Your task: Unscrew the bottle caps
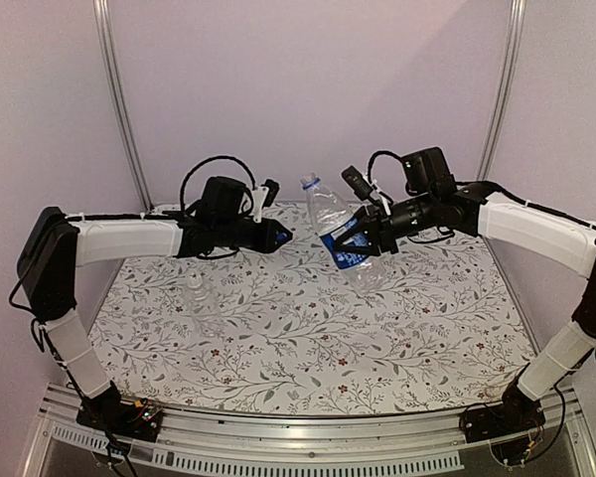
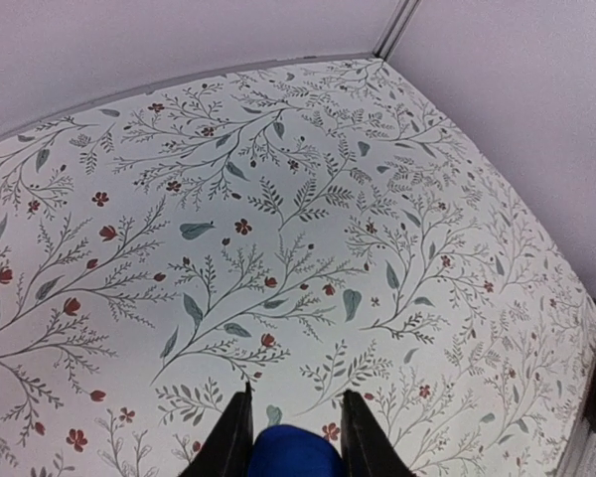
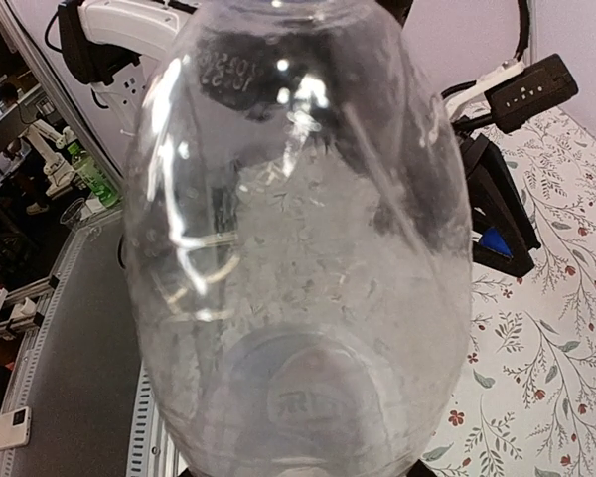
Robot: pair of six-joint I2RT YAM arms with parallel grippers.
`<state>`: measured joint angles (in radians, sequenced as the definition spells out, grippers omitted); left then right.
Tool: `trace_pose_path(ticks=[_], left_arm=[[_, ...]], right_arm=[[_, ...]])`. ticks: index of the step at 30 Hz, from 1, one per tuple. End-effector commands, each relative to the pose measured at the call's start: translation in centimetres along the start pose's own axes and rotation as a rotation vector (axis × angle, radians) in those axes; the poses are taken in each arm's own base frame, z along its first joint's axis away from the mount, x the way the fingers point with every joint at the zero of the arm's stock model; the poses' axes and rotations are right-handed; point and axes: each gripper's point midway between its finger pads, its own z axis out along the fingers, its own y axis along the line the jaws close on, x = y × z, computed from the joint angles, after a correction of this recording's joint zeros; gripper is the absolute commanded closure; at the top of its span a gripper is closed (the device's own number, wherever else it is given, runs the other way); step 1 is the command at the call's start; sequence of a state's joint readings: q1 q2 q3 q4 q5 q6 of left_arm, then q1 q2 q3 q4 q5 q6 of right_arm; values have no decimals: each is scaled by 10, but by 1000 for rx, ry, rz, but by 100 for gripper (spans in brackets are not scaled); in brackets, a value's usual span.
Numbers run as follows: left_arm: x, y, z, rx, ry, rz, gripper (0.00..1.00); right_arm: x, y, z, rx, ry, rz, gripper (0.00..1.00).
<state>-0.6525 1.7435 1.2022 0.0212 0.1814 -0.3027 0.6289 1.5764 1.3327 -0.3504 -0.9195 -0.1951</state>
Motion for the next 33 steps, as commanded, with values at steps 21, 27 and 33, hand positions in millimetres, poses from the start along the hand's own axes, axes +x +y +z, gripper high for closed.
trace_pose_path(ticks=[21,27,33], left_arm=[[93,6,99,9,308,22,81],[105,2,111,10,331,33,81],[119,6,118,3,363,30,80]], right_arm=[[-13,4,-20,29,-59,-31,67],[-11,3,-20,31,-57,-25,67],[-9,3,-21,35,-55,-22,67]])
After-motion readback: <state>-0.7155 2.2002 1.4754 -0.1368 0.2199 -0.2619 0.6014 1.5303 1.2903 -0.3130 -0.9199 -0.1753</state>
